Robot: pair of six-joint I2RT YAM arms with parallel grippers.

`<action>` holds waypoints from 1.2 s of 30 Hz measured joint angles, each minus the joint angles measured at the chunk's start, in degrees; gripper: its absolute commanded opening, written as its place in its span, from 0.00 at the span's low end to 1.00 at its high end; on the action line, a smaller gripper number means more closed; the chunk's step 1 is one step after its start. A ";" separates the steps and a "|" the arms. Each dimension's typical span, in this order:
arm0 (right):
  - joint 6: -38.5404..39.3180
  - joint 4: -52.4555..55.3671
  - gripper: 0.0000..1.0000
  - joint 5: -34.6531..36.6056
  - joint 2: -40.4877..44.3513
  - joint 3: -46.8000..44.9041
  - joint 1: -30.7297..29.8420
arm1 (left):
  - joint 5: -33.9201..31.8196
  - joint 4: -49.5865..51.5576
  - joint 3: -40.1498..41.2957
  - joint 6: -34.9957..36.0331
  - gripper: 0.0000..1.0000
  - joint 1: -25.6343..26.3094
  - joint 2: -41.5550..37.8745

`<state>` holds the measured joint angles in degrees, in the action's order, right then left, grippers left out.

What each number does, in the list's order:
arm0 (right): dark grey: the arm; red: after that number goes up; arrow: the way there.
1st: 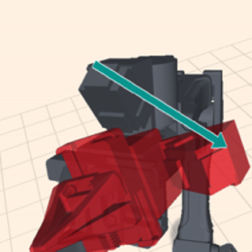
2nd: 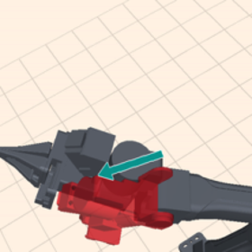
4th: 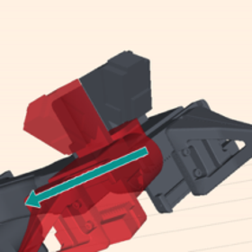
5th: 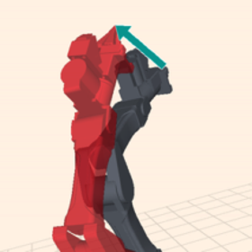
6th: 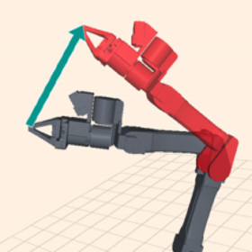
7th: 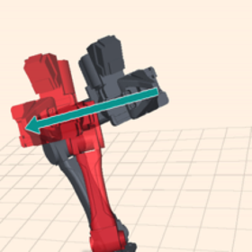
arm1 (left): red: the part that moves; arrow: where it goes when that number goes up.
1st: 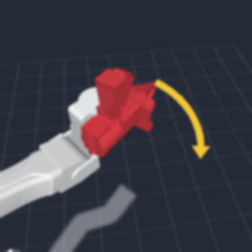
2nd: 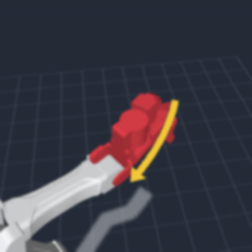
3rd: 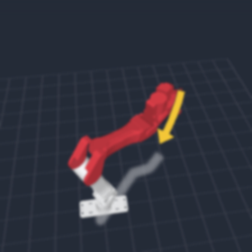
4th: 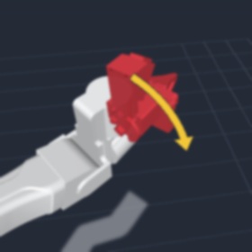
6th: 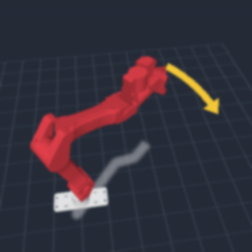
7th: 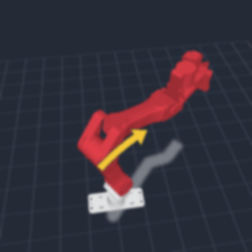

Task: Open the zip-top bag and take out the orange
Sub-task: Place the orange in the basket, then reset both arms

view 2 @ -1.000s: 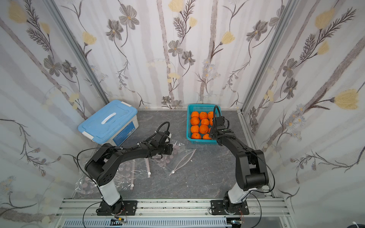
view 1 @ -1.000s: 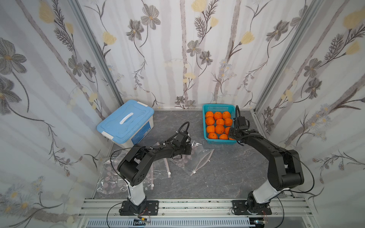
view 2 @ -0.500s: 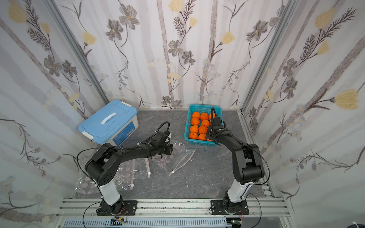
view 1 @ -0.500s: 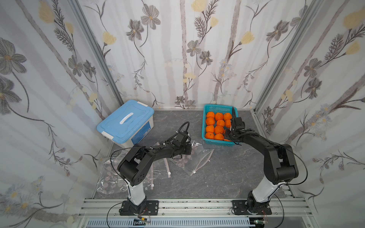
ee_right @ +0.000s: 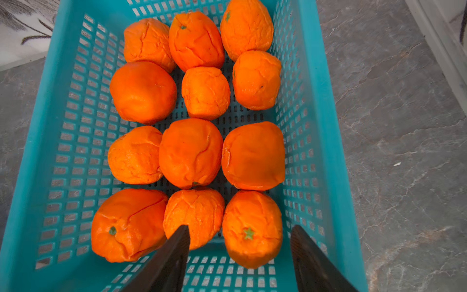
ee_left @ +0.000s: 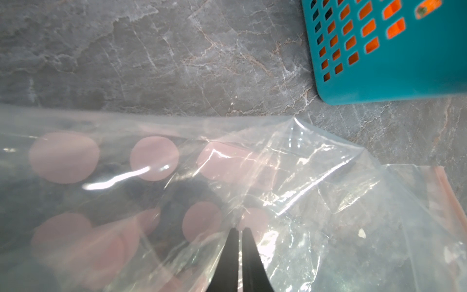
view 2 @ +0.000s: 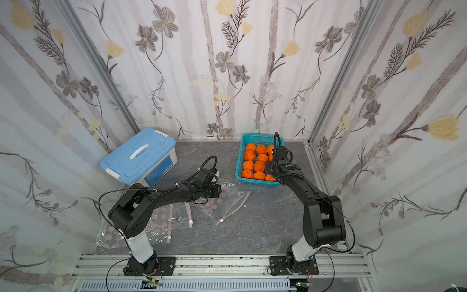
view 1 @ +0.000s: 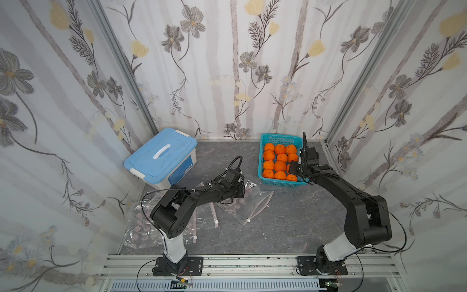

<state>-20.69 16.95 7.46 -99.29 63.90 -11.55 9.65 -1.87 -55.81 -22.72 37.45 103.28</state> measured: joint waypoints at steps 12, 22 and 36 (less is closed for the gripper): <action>0.48 -2.03 0.41 -2.27 -3.26 -4.24 0.00 | -0.02 0.00 0.00 0.00 0.09 0.00 0.00; -0.24 -3.69 0.50 -6.16 1.51 -5.07 0.04 | -1.16 -0.02 0.98 0.28 0.14 0.00 -2.38; -4.22 -9.57 0.67 4.63 31.63 -22.18 11.76 | -11.82 1.66 6.01 2.25 0.62 -0.07 -28.11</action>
<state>-24.91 7.38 12.10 -67.66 41.71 0.21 -2.17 -0.21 -49.80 -20.47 37.39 75.18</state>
